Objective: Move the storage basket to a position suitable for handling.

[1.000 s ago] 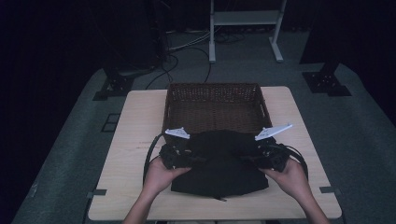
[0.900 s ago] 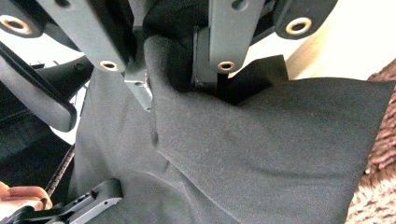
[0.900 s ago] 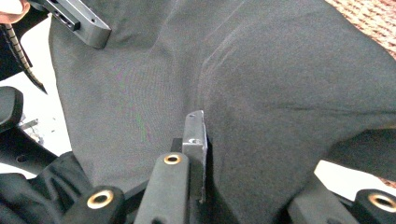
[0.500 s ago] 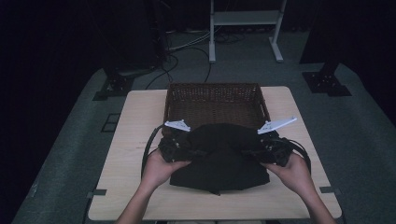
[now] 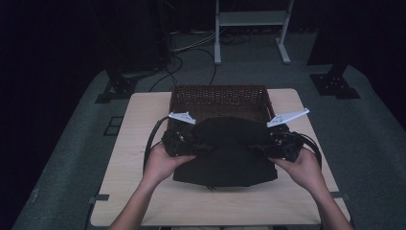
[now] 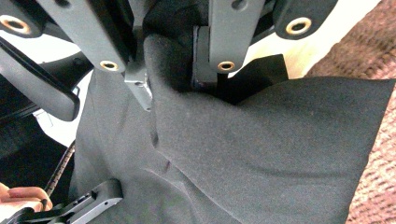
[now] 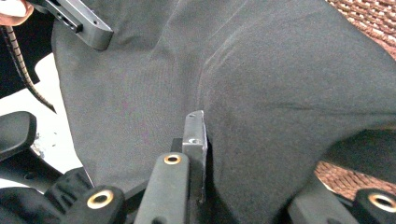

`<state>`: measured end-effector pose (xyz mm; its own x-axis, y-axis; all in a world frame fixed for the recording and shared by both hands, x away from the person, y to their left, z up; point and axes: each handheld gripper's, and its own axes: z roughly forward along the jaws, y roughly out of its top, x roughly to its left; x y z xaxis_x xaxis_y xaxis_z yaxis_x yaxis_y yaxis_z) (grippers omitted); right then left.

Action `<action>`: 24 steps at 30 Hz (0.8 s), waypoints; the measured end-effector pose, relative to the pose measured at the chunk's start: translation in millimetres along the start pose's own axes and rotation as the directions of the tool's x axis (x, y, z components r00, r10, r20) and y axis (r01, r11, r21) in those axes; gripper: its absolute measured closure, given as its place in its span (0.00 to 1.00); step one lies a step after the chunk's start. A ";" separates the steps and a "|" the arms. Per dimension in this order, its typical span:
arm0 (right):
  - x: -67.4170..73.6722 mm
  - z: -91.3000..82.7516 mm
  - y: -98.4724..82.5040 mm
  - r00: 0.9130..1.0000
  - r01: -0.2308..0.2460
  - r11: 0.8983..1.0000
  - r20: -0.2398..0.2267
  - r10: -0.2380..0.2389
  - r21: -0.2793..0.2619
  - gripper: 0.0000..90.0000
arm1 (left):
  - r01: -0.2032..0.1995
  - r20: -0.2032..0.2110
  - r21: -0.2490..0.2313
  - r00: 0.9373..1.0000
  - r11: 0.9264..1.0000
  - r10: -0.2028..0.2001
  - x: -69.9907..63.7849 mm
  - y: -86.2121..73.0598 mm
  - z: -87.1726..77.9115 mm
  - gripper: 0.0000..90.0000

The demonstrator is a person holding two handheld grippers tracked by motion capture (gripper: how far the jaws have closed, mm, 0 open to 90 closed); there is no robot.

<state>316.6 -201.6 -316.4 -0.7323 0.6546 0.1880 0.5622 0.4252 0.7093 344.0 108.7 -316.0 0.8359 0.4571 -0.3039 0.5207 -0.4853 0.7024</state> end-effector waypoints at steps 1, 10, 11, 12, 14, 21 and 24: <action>0.0 0.0 0.0 1.000 0.000 1.000 0.000 0.000 0.000 0.83 | 0.000 0.000 0.000 1.000 1.000 0.000 0.0 0.0 0.0 0.83; -0.9 -5.2 14.3 1.000 0.007 1.000 -0.006 -0.007 -0.006 0.83 | -0.008 -0.013 -0.007 1.000 1.000 0.008 0.3 9.8 -10.3 0.83; -0.9 -5.2 14.3 1.000 0.007 1.000 -0.006 -0.007 -0.006 0.83 | -0.008 -0.013 -0.007 1.000 1.000 0.008 0.3 9.8 -10.3 0.83; -0.9 -6.2 17.1 1.000 0.009 1.000 -0.008 -0.009 -0.007 0.83 | -0.009 -0.016 -0.006 1.000 1.000 0.009 0.6 11.0 -11.8 0.83; -0.8 -6.6 19.6 1.000 0.013 1.000 -0.009 -0.013 -0.008 0.83 | -0.009 -0.019 -0.007 1.000 1.000 0.009 0.7 12.8 -13.7 0.83; 0.3 -10.3 30.9 1.000 0.019 1.000 -0.006 -0.020 -0.012 0.83 | -0.015 -0.030 -0.002 0.999 1.000 0.015 0.2 22.0 -21.5 0.83; 0.2 -12.0 37.5 1.000 0.024 1.000 -0.002 -0.024 -0.010 0.83 | -0.016 -0.035 0.002 0.999 1.000 0.016 1.4 29.2 -26.5 0.83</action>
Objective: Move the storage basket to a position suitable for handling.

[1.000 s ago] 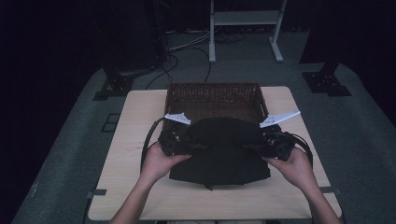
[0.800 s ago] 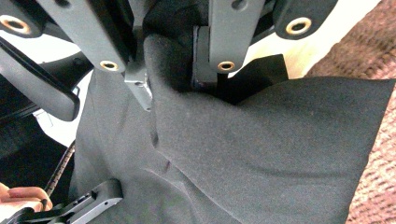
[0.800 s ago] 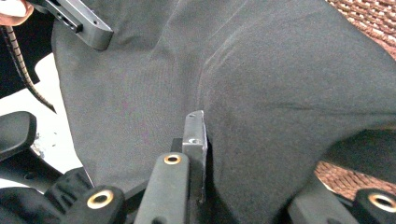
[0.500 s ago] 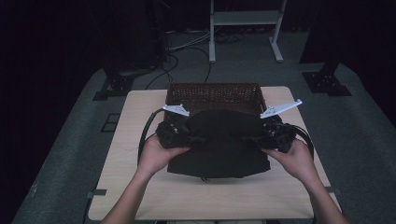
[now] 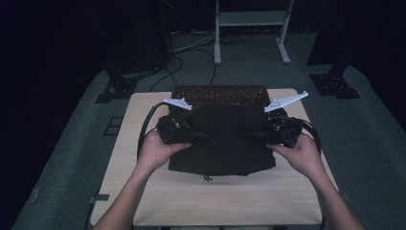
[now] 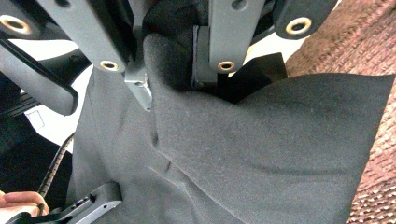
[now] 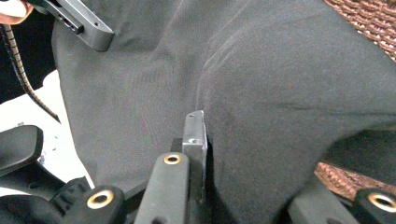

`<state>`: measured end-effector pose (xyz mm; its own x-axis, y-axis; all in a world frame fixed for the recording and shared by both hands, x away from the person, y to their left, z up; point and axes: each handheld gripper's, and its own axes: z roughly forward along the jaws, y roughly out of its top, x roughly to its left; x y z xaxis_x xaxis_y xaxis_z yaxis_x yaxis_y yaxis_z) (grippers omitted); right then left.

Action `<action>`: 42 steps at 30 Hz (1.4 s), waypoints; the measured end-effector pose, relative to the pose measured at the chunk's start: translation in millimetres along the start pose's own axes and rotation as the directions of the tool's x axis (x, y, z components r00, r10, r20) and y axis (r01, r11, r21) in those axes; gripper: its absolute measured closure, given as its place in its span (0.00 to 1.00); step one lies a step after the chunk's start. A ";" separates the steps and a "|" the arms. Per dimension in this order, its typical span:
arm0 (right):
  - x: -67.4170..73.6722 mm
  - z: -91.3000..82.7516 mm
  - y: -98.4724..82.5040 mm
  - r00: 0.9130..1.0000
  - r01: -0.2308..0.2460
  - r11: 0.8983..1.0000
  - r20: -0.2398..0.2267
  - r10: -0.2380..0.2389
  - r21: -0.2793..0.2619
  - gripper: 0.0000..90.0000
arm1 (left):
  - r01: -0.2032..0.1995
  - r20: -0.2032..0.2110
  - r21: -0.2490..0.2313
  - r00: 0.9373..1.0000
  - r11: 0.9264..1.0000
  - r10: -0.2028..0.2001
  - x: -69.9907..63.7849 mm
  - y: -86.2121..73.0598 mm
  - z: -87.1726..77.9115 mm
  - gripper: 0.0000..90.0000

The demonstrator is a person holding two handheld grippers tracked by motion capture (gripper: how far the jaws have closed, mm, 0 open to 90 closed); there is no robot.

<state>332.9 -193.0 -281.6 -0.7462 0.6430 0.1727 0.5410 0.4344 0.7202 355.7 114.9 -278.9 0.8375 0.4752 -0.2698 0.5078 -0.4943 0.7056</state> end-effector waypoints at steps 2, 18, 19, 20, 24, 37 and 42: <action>-1.8 -0.7 4.5 1.000 0.000 1.000 -0.003 0.000 0.002 0.83 | -0.002 -0.002 0.002 1.000 1.000 0.002 1.7 3.5 -1.6 0.83; -15.5 -7.8 39.9 1.000 -0.005 1.000 -0.002 0.005 0.006 0.83 | 0.015 -0.010 0.010 1.000 1.000 -0.015 17.2 30.2 -10.5 0.83; -15.5 -7.8 39.9 1.000 -0.005 1.000 -0.002 0.005 0.006 0.83 | 0.020 -0.012 0.013 1.000 1.000 -0.020 17.9 32.2 -11.1 0.83; -16.4 -8.3 44.3 1.000 -0.004 1.000 0.000 0.004 0.009 0.83 | 0.020 -0.017 0.018 1.000 1.000 -0.020 19.8 36.5 -12.7 0.83; -18.9 -8.7 52.2 1.000 0.005 1.000 0.007 -0.005 0.009 0.83 | 0.022 -0.005 0.020 1.000 1.000 -0.022 24.2 43.0 -15.7 0.83; -27.1 -14.3 67.7 1.000 -0.012 1.000 -0.004 0.012 -0.005 0.83 | 0.016 -0.012 0.030 1.000 0.999 -0.016 31.2 62.0 -22.0 0.83; -29.1 -19.6 74.5 1.000 -0.007 1.000 0.010 0.007 -0.006 0.83 | 0.011 -0.023 0.032 1.000 0.999 -0.010 30.0 72.0 -24.1 0.83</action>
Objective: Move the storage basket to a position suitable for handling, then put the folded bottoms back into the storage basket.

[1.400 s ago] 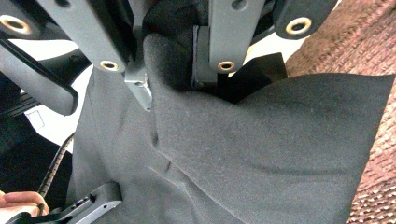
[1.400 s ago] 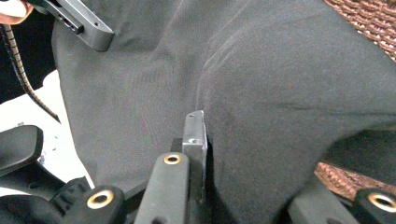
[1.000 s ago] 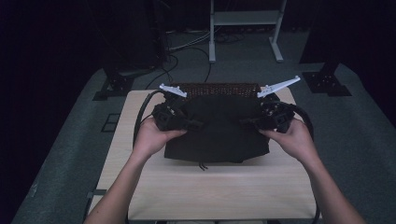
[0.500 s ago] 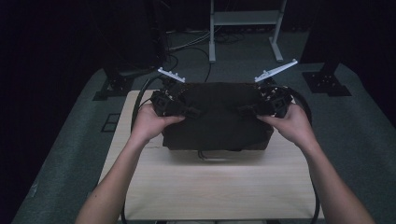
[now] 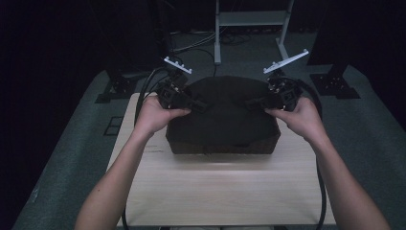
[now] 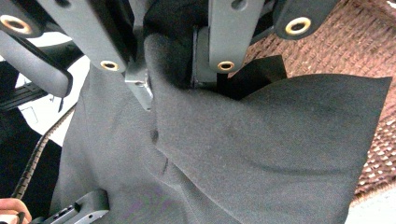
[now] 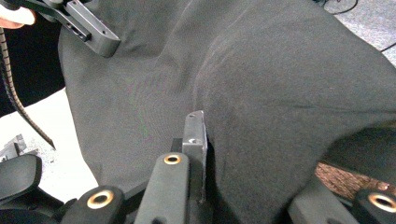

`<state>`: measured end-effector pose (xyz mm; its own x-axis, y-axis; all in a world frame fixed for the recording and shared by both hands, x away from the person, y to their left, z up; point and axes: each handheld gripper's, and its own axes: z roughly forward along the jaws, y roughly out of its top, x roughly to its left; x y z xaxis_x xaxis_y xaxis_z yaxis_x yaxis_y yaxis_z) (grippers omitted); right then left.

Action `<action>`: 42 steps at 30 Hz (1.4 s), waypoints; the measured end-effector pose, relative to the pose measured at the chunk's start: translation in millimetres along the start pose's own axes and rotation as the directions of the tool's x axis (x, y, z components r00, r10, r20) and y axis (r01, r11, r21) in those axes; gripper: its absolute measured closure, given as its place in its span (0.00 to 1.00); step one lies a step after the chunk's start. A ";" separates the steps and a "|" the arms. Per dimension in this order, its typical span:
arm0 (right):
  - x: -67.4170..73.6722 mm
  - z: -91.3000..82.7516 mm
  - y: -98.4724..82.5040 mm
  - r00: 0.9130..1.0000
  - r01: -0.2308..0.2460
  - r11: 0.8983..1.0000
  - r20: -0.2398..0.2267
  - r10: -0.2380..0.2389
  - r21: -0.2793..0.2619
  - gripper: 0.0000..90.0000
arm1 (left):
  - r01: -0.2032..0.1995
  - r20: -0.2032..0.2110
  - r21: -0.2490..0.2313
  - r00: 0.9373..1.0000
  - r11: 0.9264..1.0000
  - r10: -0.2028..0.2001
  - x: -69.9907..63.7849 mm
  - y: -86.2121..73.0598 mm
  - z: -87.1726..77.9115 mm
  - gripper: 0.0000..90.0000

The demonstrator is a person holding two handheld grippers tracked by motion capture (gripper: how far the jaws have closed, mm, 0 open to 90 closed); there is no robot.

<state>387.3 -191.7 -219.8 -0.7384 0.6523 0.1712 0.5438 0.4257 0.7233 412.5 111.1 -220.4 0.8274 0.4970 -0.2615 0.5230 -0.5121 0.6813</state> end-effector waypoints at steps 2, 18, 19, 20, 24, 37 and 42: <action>-0.8 -1.2 2.9 1.000 0.000 1.000 0.006 0.000 -0.001 0.83 | 0.001 -0.004 -0.001 1.000 1.000 -0.001 0.1 2.8 -0.5 0.83; -13.6 -1.0 22.6 1.000 -0.010 1.000 0.017 0.010 -0.005 0.83 | 0.011 -0.017 0.003 1.000 1.000 -0.011 14.7 22.6 -1.8 0.83; -13.6 -1.0 22.6 1.000 -0.010 1.000 0.017 0.010 -0.005 0.83 | 0.011 -0.017 0.003 1.000 1.000 -0.011 14.7 22.6 -1.8 0.83; -16.0 -1.0 25.4 1.000 -0.011 1.000 0.018 0.011 -0.005 0.83 | 0.011 -0.017 0.001 1.000 1.000 -0.010 16.8 24.6 -0.8 0.83; -19.7 -1.9 30.2 1.000 -0.016 1.000 0.021 0.016 -0.003 0.83 | 0.012 -0.017 0.003 1.000 1.000 -0.012 20.1 28.3 0.4 0.83; -27.6 1.0 36.4 0.999 -0.017 1.000 0.030 0.017 0.006 0.83 | 0.026 -0.015 0.007 1.000 1.000 -0.026 28.1 33.7 7.1 0.83; -30.9 2.7 39.0 0.999 -0.030 1.000 0.029 0.029 0.003 0.83 | 0.030 -0.012 0.010 0.999 0.999 -0.030 33.3 37.4 6.5 0.83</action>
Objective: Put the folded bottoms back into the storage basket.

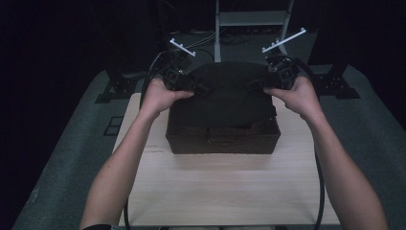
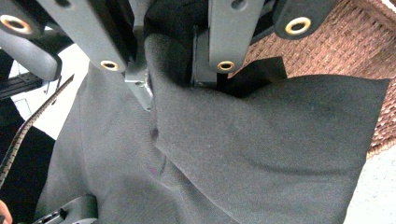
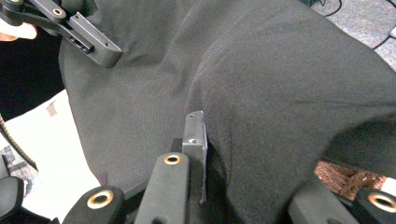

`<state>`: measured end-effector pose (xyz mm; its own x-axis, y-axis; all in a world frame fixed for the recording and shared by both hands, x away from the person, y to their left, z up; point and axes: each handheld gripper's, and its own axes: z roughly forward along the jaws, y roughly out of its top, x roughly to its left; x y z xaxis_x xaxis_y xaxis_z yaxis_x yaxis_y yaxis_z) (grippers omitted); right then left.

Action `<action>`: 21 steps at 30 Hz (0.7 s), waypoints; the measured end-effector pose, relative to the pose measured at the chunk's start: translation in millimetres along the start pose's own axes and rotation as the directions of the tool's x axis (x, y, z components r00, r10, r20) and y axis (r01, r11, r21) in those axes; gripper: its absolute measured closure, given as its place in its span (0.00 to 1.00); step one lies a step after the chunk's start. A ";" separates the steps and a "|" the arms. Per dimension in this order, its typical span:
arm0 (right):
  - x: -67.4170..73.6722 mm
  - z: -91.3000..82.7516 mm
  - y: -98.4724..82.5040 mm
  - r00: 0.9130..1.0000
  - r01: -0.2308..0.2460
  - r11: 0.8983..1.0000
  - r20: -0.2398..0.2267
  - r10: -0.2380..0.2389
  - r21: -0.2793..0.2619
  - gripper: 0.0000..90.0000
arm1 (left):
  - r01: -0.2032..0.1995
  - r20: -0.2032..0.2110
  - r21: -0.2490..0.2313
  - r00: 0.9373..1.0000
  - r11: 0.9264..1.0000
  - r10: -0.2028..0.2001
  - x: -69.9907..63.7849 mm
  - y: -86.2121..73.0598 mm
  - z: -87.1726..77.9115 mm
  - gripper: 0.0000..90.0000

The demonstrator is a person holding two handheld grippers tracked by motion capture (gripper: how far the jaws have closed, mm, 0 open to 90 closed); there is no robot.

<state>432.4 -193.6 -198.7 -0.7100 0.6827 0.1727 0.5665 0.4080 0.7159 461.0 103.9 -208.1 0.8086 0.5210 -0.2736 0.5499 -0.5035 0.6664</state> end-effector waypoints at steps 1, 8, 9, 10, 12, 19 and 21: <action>-1.4 1.0 0.4 1.000 -0.002 1.000 0.000 0.002 0.000 0.83 | 0.000 0.000 0.000 1.000 1.000 0.000 0.0 0.0 0.0 0.83; -9.6 7.7 3.6 1.000 -0.018 1.000 -0.006 0.018 -0.002 0.83 | 0.017 -0.005 0.010 1.000 1.000 -0.017 9.3 6.1 3.3 0.83; -9.6 7.7 3.6 1.000 -0.018 1.000 -0.006 0.018 -0.002 0.83 | 0.017 -0.005 0.010 1.000 1.000 -0.017 9.3 6.1 3.3 0.83; -11.9 9.9 4.1 1.000 -0.022 1.000 -0.007 0.022 0.000 0.83 | 0.023 -0.005 0.010 1.000 1.000 -0.023 12.3 6.8 5.1 0.83; -13.4 11.9 4.6 1.000 -0.025 1.000 -0.007 0.025 0.002 0.83 | 0.028 -0.006 0.015 1.000 0.999 -0.028 15.1 7.4 6.4 0.83; -15.8 18.1 10.5 1.000 -0.028 1.000 -0.002 0.028 0.007 0.83 | 0.044 -0.009 0.014 0.999 0.999 -0.044 22.8 10.7 8.2 0.83; -16.7 19.0 11.2 1.000 -0.030 1.000 -0.003 0.030 0.009 0.83 | 0.048 -0.009 0.012 0.999 0.999 -0.048 25.9 11.8 8.1 0.83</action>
<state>458.6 -188.9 -206.5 -0.6941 0.6927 0.1961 0.5912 0.3929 0.7044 490.1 105.8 -212.9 0.7792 0.5507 -0.2993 0.5909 -0.4861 0.6439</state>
